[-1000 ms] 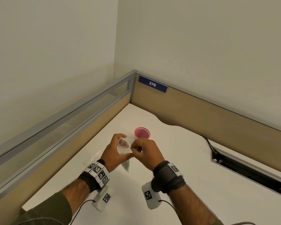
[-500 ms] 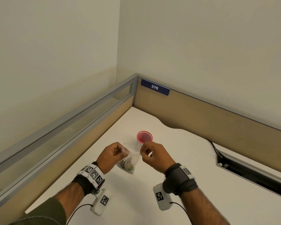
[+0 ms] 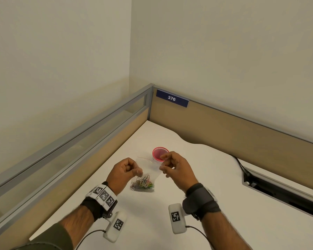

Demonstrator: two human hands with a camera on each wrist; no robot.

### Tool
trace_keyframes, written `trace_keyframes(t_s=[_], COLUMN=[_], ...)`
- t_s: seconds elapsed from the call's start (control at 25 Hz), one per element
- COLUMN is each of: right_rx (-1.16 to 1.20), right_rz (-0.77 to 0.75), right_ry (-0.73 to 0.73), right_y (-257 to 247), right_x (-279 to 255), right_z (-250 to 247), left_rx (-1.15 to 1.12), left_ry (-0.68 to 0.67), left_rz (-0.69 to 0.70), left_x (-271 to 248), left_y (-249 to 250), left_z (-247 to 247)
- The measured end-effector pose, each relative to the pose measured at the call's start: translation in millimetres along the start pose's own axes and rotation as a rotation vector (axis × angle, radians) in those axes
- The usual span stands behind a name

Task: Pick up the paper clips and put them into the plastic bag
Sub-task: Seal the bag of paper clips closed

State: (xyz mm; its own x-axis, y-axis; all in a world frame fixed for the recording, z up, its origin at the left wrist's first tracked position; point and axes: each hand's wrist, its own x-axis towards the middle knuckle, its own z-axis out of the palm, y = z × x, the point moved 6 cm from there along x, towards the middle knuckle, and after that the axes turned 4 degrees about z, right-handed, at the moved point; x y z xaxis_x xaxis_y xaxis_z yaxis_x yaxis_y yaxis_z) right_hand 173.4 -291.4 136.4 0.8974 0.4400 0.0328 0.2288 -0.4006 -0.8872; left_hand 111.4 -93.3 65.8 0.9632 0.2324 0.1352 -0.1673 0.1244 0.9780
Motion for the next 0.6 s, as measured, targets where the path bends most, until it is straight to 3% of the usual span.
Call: trace_keyframes(t_s=[0.32, 0.6], right_rx=[0.221, 0.283], right_rz=[0.102, 0.157], right_ry=[0.122, 0.064], right_y=[14, 21], right_x=[2, 0], right_z=[-1, 1], left_rx=[0.087, -0.054], left_ry=[0.035, 0.081], left_rz=[0.057, 0.025], left_x=[6, 6], left_y=[6, 9], left_z=[5, 9])
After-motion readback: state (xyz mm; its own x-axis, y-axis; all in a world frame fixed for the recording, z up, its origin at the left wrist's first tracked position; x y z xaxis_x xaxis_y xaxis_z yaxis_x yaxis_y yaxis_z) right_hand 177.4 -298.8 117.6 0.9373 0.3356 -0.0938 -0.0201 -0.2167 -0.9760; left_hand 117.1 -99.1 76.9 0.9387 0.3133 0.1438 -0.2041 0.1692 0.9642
